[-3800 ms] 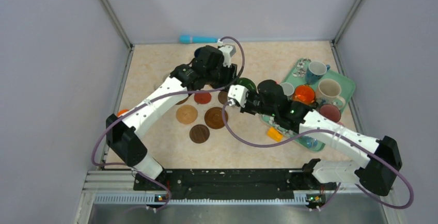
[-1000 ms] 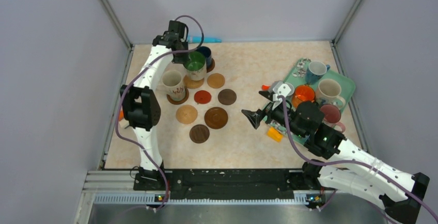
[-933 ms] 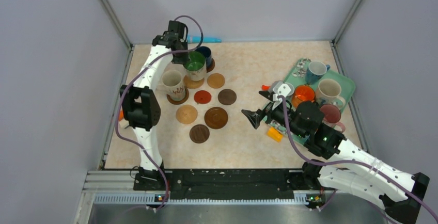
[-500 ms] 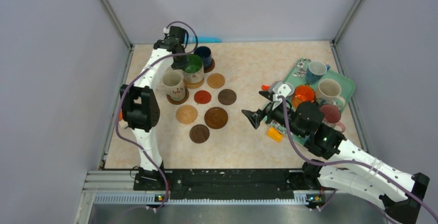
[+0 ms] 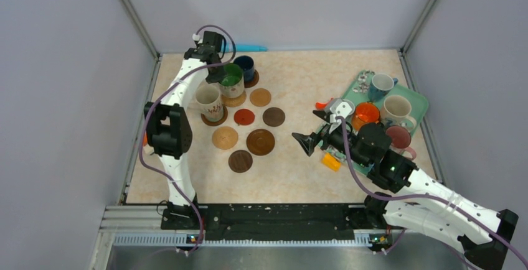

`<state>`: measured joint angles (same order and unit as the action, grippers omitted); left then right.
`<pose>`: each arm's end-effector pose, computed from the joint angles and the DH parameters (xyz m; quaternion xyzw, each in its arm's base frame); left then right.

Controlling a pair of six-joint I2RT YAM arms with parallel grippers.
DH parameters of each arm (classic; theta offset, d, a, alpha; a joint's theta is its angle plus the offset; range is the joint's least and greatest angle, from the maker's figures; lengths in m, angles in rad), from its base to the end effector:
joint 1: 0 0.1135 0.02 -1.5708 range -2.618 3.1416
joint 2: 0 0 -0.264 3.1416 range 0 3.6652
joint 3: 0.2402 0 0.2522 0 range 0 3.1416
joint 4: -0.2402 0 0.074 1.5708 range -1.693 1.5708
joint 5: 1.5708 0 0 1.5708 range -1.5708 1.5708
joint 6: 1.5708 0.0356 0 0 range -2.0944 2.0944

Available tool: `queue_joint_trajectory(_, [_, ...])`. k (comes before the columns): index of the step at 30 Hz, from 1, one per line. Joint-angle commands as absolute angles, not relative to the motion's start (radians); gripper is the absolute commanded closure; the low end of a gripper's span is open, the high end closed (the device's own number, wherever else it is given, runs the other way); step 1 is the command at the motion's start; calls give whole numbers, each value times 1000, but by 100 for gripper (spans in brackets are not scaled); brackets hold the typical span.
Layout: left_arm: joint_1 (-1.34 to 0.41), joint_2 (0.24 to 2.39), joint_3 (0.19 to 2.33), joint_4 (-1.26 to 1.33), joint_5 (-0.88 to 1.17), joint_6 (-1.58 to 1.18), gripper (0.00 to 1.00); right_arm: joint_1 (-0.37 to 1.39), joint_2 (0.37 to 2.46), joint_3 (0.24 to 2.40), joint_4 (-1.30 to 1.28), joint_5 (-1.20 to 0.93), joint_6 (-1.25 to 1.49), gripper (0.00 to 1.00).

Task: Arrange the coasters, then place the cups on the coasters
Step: Place the cup on the coaster.

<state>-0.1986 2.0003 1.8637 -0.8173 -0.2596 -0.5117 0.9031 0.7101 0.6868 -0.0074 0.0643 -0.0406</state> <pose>0.4366 -0.0785 0.2912 -0.1861 0.9271 0.0109 0.3251 0.1105 0.1365 0.3365 -0.3062 0.6493 0.2699 0.6418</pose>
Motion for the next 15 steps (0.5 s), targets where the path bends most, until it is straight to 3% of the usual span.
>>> queue_joint_trajectory(1, [-185,1930,1910,-710,-262,-549,100,911,694,690,25,77,-41,1])
queue_joint_trajectory(15, [-185,1974,1946,-758,-230,-519,100,911,696,689,31,81,-46,1])
